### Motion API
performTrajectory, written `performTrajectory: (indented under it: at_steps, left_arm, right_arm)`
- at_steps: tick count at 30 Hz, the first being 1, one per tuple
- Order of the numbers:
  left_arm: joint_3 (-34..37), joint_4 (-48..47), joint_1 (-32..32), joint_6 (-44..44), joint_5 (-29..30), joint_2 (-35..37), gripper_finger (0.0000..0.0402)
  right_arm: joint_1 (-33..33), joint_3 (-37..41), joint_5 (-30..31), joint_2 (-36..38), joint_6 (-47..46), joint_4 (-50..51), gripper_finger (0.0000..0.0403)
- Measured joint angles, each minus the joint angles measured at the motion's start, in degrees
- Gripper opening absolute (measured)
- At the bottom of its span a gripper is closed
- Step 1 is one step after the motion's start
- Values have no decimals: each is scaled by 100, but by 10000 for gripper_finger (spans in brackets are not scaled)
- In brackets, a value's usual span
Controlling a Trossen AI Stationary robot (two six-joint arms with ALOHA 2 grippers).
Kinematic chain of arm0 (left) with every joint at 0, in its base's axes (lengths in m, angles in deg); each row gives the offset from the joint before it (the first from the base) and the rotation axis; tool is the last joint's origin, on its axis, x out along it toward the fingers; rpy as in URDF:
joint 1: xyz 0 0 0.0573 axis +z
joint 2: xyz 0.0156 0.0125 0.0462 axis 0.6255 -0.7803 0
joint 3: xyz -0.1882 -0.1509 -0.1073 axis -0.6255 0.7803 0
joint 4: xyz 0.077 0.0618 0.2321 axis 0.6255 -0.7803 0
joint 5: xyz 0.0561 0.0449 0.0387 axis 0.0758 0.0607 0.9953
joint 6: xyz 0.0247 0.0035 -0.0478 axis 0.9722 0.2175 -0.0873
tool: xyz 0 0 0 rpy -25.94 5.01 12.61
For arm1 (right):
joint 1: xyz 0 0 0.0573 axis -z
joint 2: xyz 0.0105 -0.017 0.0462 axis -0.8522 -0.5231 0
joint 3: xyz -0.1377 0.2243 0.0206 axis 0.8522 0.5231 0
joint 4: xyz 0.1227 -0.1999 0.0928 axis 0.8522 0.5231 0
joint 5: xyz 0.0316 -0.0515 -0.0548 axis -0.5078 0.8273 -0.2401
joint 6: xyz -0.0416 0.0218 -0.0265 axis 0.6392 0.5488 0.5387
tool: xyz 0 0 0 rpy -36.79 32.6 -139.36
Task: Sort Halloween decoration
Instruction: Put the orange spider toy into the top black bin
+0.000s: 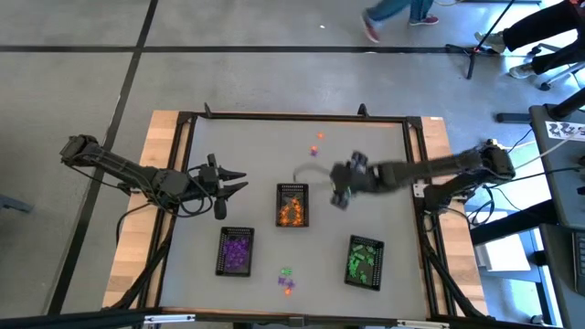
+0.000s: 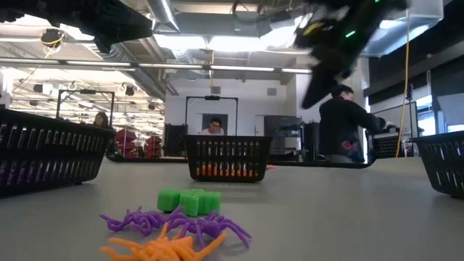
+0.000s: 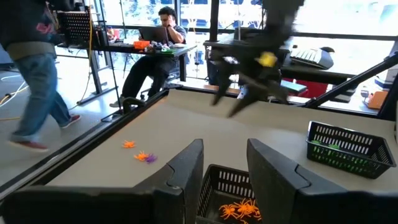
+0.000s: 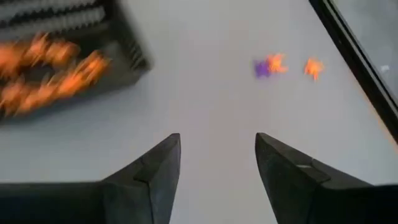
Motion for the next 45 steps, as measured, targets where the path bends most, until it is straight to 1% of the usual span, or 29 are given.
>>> performTrajectory:
  at_steps: [3,5,6,8,10,12,15,17,20,26,28,31,36,45]
  left_arm:
    - [0,-2,0,0,0,0,115]
    - [0,-4,0,2,-2,0,115]
    - [0,-7,0,2,0,0,115]
    - [0,-12,0,3,-2,0,115]
    - [0,-15,0,4,0,0,115]
    - [0,-27,0,4,-2,0,115]
    - [0,-27,0,4,0,0,115]
    - [0,-25,0,4,-1,0,115]
    - [0,-25,0,4,0,0,115]
    - [0,-28,-2,7,-2,0,115]
    - [-2,-30,0,7,-1,2,115]
    - [-4,-54,-1,7,0,2,115]
    - [-4,-70,2,7,-20,0,115]
    - [-4,-70,2,9,-22,0,115]
  right_arm:
    - [1024,0,-875,-129,805,-712,196]
    - [1636,0,-1428,-210,1151,-1216,192]
    - [1931,0,-1606,-255,1251,-1419,189]
    - [2448,0,-1764,-349,1294,-1838,185]
    - [2907,0,-1773,-469,1091,-2108,179]
    - [3286,-39,-1856,-638,825,-2186,174]
    - [3685,-191,-2182,-972,599,-2137,165]
    - [3793,-381,-2332,-1233,552,-2025,160]
    - [3790,-770,-2326,-1643,556,-1784,152]
    - [3783,-1832,-2073,-2472,560,-988,135]
    - [3784,-2118,-1929,-2760,559,-698,129]
    - [3784,-2422,-1837,-3086,556,-539,123]
    - [3782,-2601,-1978,-3477,542,-404,121]
    - [3782,-2610,-2144,-3722,420,-278,121]
